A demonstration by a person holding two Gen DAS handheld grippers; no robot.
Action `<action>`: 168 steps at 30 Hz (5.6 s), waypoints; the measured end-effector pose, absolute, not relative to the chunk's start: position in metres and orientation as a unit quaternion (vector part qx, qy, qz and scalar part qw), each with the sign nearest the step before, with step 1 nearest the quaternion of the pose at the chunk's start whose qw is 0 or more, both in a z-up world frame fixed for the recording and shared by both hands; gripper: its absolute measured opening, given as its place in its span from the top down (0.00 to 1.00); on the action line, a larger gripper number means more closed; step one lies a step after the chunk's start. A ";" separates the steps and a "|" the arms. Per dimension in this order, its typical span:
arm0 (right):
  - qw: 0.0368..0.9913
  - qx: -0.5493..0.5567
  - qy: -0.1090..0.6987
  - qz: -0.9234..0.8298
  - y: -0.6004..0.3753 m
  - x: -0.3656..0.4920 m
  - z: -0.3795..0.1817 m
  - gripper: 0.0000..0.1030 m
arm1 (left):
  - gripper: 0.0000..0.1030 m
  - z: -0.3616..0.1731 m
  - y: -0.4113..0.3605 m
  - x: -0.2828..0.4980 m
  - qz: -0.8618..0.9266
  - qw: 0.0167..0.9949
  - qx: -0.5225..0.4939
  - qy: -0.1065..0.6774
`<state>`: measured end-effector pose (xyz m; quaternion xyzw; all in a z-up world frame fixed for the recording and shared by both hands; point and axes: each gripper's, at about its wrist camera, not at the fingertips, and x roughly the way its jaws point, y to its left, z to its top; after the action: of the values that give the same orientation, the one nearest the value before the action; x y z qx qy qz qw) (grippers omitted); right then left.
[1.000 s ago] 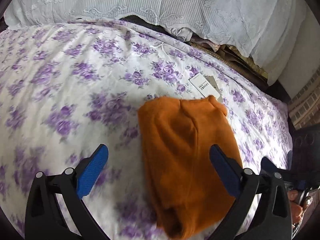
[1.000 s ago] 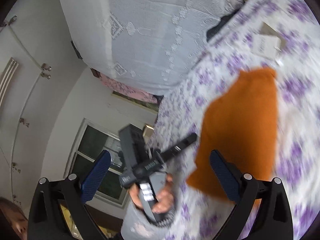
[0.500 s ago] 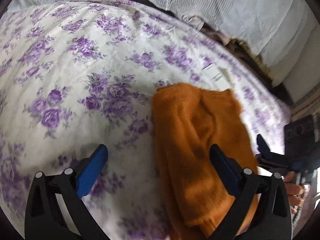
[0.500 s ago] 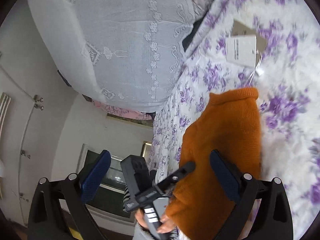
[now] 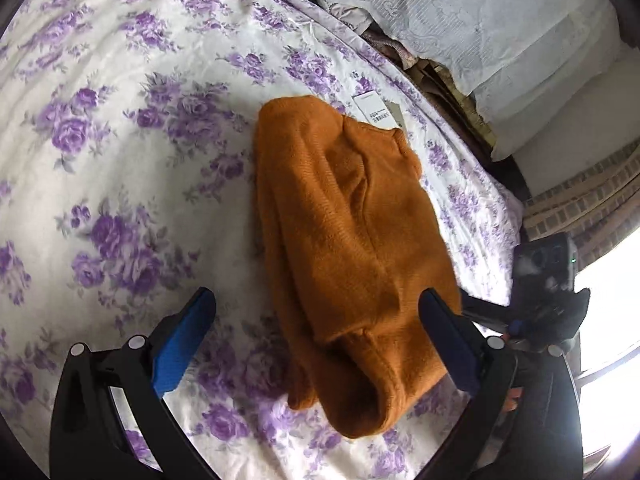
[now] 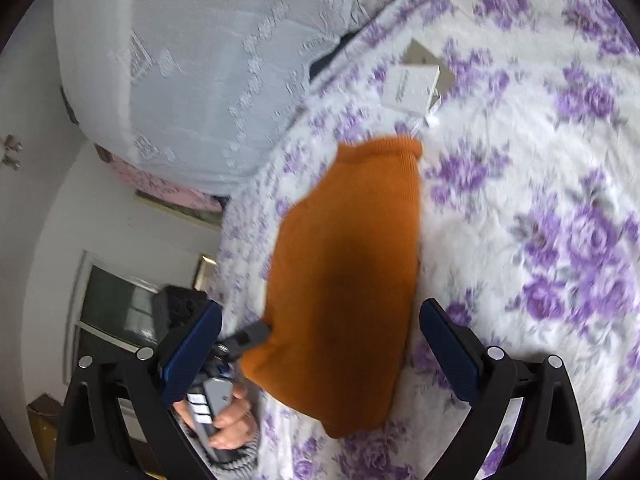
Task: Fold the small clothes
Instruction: 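Close both tools on the sides of the folded orange cardigan, then lift the cardigan with both tools and carry it toward the striped garment, then lower the cardigan onto the folded black-and-white striped garment with both tools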
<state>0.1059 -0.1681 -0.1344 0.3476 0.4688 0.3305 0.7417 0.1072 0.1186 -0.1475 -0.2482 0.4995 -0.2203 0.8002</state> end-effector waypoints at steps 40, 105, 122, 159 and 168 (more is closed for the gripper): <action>0.716 0.391 0.450 0.363 -0.172 0.109 -0.143 0.03 | 0.05 -0.109 0.048 0.072 -0.182 0.886 -0.032 0.425; 0.756 0.215 0.476 0.394 -0.082 0.013 -0.109 0.07 | 0.23 -0.117 0.114 -0.014 -0.258 0.821 -0.220 0.460; 0.760 0.182 0.384 0.493 -0.024 -0.046 -0.019 0.07 | 0.25 -0.035 0.154 -0.102 -0.230 0.895 -0.194 0.328; 0.647 0.064 0.339 0.680 0.353 -0.034 0.114 0.07 | 0.25 0.083 0.447 -0.175 0.044 0.962 -0.179 0.202; 0.657 0.052 0.416 0.626 0.393 0.015 0.036 0.07 | 0.23 0.020 0.499 -0.135 0.108 0.932 -0.207 0.276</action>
<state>0.0147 0.3928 0.0360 0.0518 0.4162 0.6262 0.6573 -0.1349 0.4987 0.0200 -0.2075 0.2763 0.1077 0.9322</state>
